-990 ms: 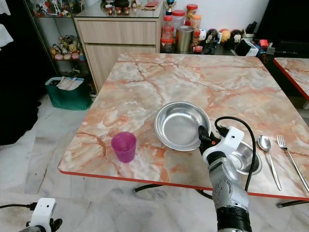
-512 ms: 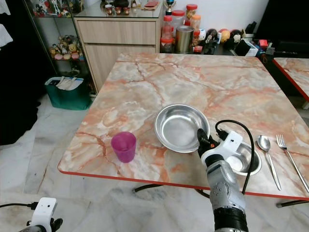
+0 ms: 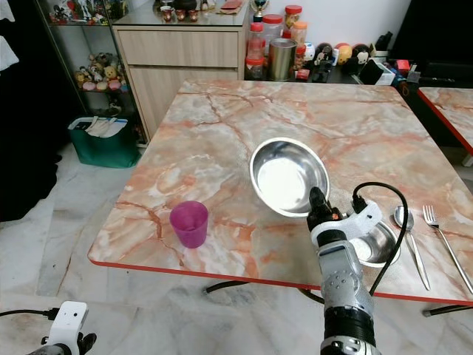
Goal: Setting the table
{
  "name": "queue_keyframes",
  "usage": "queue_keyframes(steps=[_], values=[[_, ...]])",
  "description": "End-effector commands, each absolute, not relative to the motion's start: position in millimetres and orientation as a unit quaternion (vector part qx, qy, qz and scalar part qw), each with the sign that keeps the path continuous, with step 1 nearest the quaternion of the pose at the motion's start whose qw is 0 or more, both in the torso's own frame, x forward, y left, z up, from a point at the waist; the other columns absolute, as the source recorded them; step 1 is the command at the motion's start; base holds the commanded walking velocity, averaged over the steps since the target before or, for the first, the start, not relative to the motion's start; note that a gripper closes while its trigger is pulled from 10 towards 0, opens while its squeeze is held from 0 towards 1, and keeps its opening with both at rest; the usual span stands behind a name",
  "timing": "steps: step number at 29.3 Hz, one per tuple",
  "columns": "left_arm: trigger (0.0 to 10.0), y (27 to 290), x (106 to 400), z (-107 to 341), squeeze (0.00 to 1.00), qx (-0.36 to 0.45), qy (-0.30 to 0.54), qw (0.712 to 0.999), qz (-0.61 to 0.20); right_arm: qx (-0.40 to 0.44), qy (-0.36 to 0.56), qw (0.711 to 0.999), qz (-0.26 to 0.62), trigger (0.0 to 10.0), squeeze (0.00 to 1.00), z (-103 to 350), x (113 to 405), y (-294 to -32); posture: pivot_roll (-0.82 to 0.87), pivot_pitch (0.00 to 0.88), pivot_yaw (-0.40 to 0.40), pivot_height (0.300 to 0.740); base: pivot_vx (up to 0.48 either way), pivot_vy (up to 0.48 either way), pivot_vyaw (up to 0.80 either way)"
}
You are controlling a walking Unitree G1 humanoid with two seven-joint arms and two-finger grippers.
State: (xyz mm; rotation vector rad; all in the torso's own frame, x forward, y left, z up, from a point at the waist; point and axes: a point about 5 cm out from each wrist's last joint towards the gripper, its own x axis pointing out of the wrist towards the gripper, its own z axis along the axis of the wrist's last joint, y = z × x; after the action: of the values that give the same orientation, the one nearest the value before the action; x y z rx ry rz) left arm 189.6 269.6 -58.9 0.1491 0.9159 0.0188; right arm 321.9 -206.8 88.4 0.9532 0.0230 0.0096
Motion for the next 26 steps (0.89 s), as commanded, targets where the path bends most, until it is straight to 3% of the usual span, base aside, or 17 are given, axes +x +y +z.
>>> queue_keyframes(steps=[1, 11, 19, 26], values=[[10.0, 271, 189, -58, 0.00, 0.086, 0.445, 0.891, 0.000, 0.471, -0.017, 0.882, 0.025, 10.0, 0.00, 105, 328, -205, 0.04, 0.000, -0.007, 0.736, 0.000, 0.000, 0.00], [10.0, 270, 189, -59, 0.00, 0.088, 0.445, 0.891, -0.002, 0.456, -0.028, 0.889, 0.031, 10.0, 0.00, 111, 331, -205, 0.05, 0.000, -0.012, 0.736, 0.000, 0.000, 0.00], [10.0, 271, 188, -60, 0.00, 0.053, 0.441, 0.896, 0.018, 0.313, -0.092, 0.943, 0.064, 10.0, 0.00, 158, 338, -209, 0.03, 0.000, -0.004, 0.736, 0.000, 0.000, 0.00], [10.0, 271, 189, -59, 0.00, 0.063, 0.439, 0.896, 0.014, 0.236, -0.073, 0.968, 0.042, 10.0, 0.00, 157, 339, -214, 0.03, 0.000, -0.002, 0.736, 0.000, 0.000, 0.00]])
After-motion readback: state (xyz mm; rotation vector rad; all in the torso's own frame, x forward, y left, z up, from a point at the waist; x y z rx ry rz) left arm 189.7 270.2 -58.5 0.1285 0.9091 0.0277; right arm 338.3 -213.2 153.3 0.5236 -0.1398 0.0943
